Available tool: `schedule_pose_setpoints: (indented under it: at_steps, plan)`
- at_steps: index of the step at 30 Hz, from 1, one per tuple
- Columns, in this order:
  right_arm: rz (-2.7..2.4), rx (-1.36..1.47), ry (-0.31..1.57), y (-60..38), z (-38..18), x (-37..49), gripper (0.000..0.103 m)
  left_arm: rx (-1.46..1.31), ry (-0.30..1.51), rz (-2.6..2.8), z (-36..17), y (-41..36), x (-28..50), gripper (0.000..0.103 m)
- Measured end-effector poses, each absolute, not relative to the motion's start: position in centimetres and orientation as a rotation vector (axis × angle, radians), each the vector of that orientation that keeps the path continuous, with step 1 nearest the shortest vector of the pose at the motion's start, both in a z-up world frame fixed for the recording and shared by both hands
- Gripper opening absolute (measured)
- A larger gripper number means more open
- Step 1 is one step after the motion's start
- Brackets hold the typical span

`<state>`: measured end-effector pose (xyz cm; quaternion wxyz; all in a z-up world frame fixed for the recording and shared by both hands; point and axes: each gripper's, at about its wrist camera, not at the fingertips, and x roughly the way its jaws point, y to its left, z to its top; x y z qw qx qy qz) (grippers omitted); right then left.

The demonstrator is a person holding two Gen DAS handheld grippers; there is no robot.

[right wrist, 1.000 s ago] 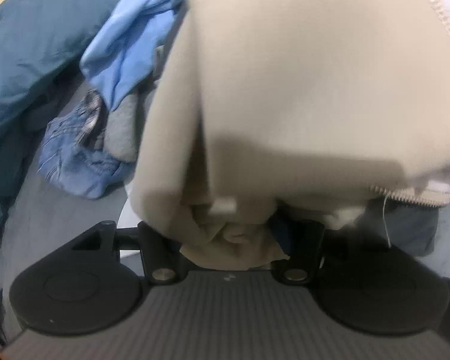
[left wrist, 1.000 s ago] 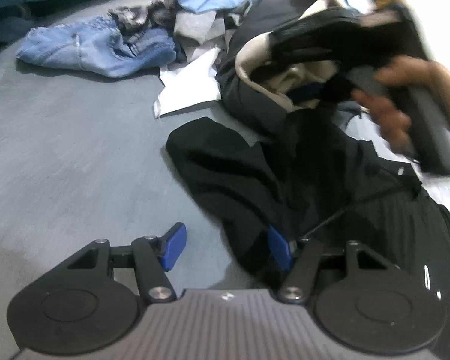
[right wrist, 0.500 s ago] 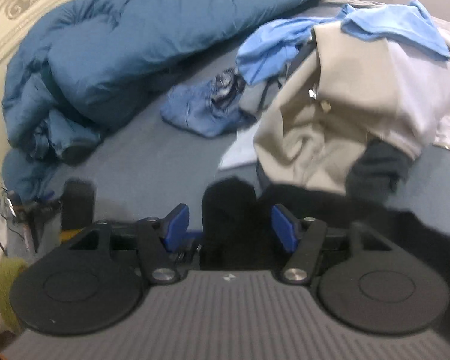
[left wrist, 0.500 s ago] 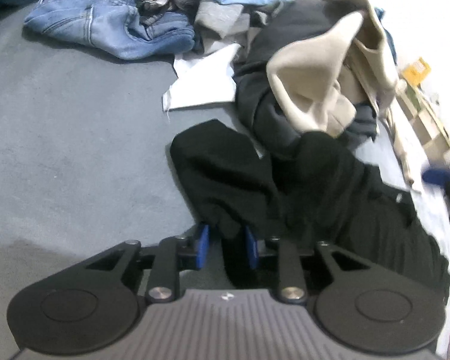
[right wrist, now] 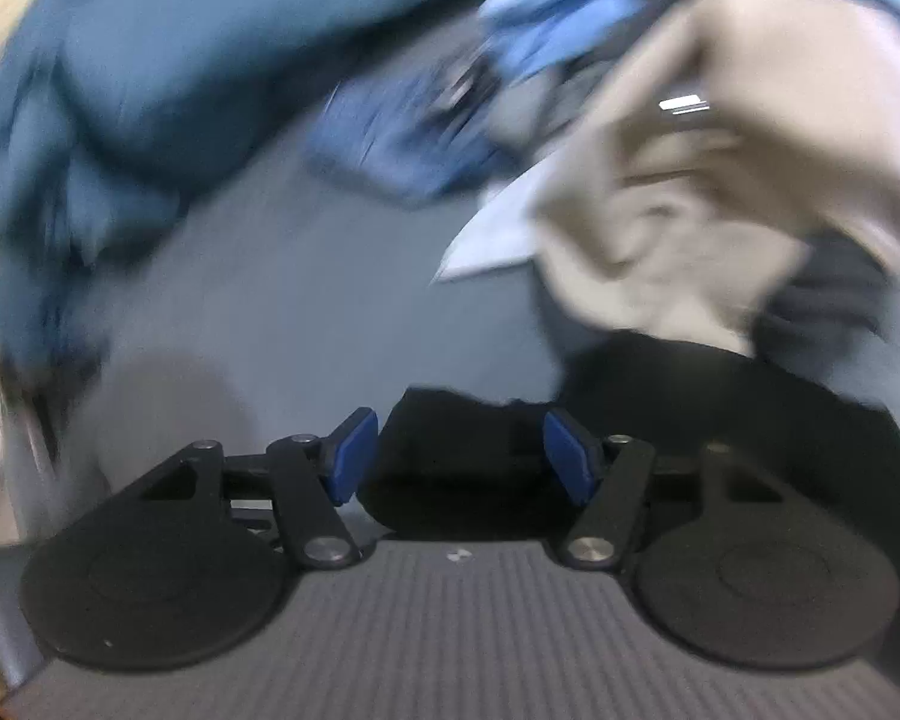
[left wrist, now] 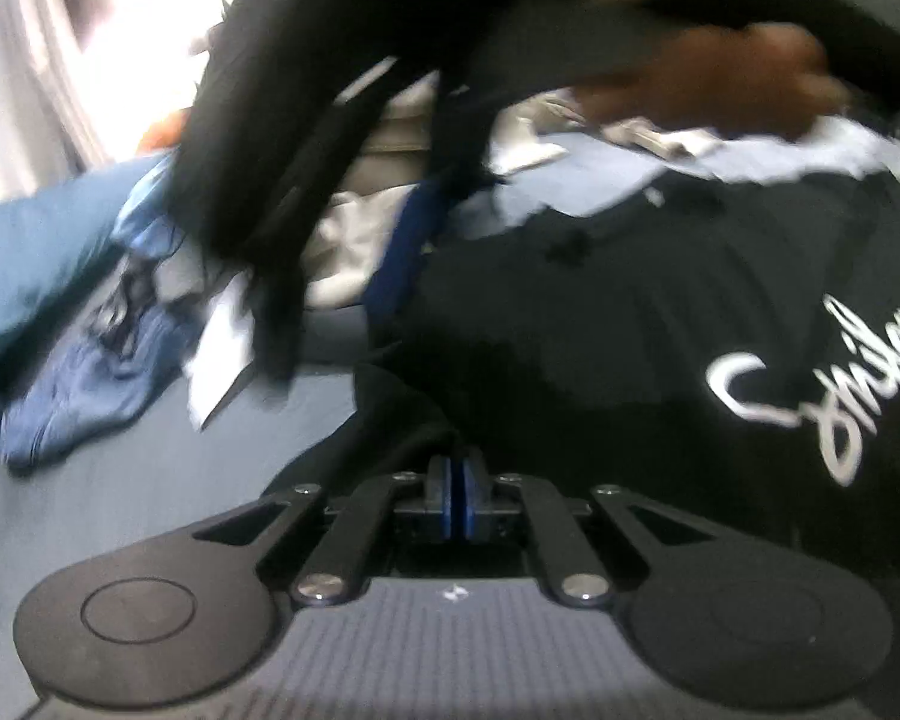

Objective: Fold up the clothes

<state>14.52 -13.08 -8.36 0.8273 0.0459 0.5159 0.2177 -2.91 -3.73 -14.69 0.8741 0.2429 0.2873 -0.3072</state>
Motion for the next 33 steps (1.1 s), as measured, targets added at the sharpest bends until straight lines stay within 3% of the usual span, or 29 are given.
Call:
schedule_pose_setpoints:
  at_steps: [3, 4, 5, 7, 11, 13, 15, 19, 25, 26, 27, 28, 33]
  plan:
    - [0.517, -0.011, 1.171, -10.7, -10.4, 15.6, 0.058, 0.537, 0.593, -0.667, -14.7, -3.9, -3.5, 0.011]
    - [0.535, -0.048, 1.196, -9.9, -11.1, 16.0, 0.049, 0.54, 0.597, -0.669, -14.6, -3.9, -3.7, 0.014]
    - [0.553, -0.085, 1.22, -9.2, -11.8, 16.3, 0.025, 0.541, 0.604, -0.672, -14.6, -3.7, -3.9, 0.021]
    - [0.555, -0.083, 1.228, -9.0, -12.2, 16.4, 0.008, 0.526, 0.62, -0.68, -14.3, -3.0, -4.2, 0.028]
    - [0.458, 0.14, 1.12, -13.1, -10.4, 14.3, 0.005, 0.466, 0.661, -0.671, -13.5, -1.1, -4.9, 0.03]
    - [0.402, 0.246, 1.071, -15.4, -9.6, 12.4, 0.004, 0.428, 0.68, -0.675, -13.0, -0.4, -4.9, 0.037]
    - [0.364, 0.308, 1.034, -17.1, -9.2, 10.2, 0.004, 0.389, 0.704, -0.662, -12.8, 0.1, -4.4, 0.05]
    - [0.326, 0.315, 1.011, -18.3, -9.1, 7.2, 0.007, 0.188, 0.83, -0.614, -12.7, 2.2, -1.4, 0.052]
    - [0.255, 0.367, 1.001, -19.6, -8.5, 5.3, 0.008, -0.402, 1.129, -0.48, -15.3, 6.4, 4.7, 0.049]
    - [0.25, 0.379, 1.005, -19.8, -8.8, 5.2, 0.009, -0.502, 1.173, -0.453, -15.7, 7.1, 5.8, 0.04]
    - [0.245, 0.387, 1.009, -19.9, -8.9, 4.9, 0.01, -0.585, 1.208, -0.422, -16.2, 7.6, 6.5, 0.021]
    - [0.236, 0.392, 1.009, -19.9, -9.0, 4.4, 0.01, -0.635, 1.226, -0.387, -16.6, 7.8, 6.7, 0.01]
    - [0.183, 0.403, 0.979, -20.8, -8.3, 1.4, 0.012, -0.584, 1.089, -0.363, -13.9, 6.0, 5.9, 0.006]
